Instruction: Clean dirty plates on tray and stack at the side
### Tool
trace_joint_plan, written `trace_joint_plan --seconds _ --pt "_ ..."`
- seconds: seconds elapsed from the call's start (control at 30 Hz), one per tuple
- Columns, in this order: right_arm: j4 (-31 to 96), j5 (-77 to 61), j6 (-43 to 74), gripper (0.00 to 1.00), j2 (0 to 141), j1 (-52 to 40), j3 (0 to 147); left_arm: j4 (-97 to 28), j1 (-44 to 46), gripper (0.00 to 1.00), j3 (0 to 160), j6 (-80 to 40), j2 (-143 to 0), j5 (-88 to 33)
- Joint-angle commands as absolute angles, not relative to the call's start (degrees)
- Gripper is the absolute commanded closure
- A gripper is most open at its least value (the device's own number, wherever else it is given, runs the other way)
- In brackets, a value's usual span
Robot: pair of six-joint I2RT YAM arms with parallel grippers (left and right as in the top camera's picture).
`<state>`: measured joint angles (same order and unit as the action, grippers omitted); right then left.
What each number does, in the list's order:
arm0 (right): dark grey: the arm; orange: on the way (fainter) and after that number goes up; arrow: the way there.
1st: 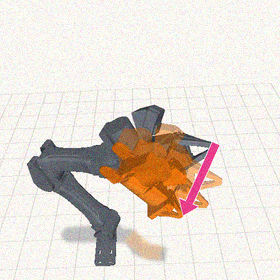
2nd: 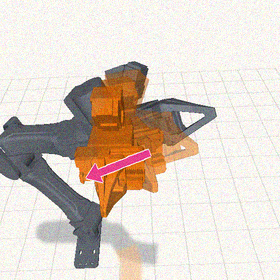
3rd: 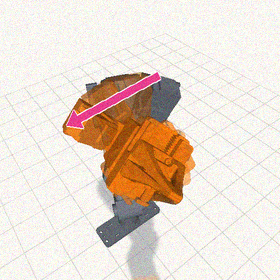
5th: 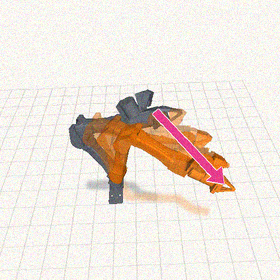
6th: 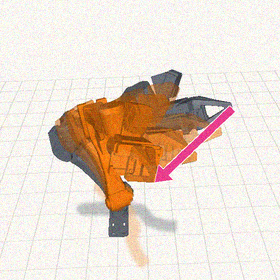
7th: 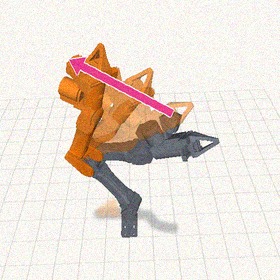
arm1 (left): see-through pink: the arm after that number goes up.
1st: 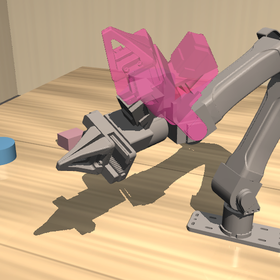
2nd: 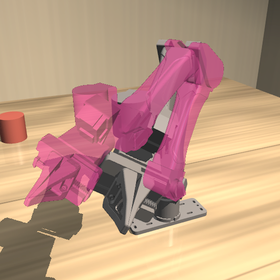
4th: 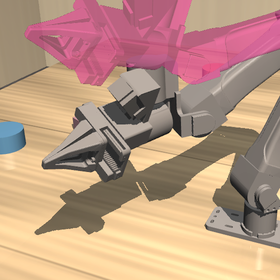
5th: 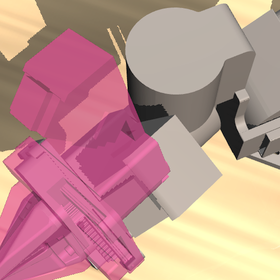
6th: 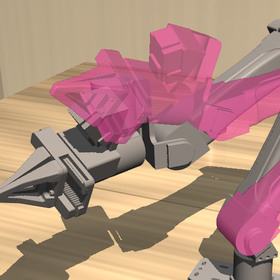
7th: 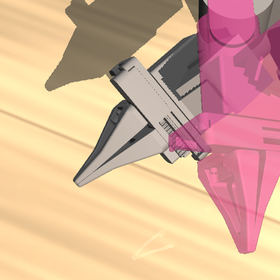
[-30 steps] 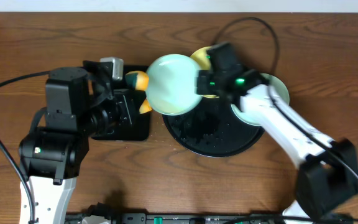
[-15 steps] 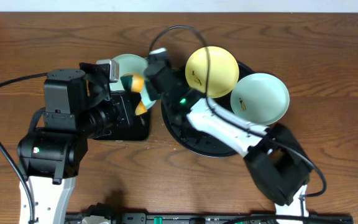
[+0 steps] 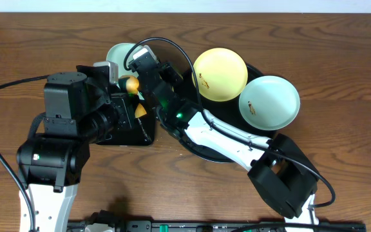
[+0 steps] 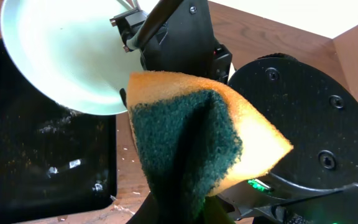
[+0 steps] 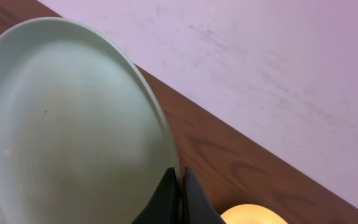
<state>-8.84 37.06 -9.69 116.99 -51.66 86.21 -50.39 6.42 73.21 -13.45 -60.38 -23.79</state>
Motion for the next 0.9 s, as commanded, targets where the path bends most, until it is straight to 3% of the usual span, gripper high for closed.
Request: trace_joint_plan --seconds 0.0,0.2,0.53,0.87 --pt "-9.41 38.98 -9.78 0.99 116.38 -52.42 87.53 -50.39 6.44 0.92 73.41 -12.45 -60.60 -22.87" --pt "-6.70 38.28 -2.17 0.99 116.38 -51.33 87.53 -50.85 6.44 0.92 73.41 -12.49 -60.60 -13.91" --pt "0.73 22.52 10.87 0.99 114.39 -44.47 87.55 -51.00 6.44 0.92 73.34 -14.09 -61.17 1.98" --pt "13.47 3.95 23.33 0.99 105.01 -28.97 87.55 -52.45 6.44 0.92 73.34 -14.24 -67.18 1.43"
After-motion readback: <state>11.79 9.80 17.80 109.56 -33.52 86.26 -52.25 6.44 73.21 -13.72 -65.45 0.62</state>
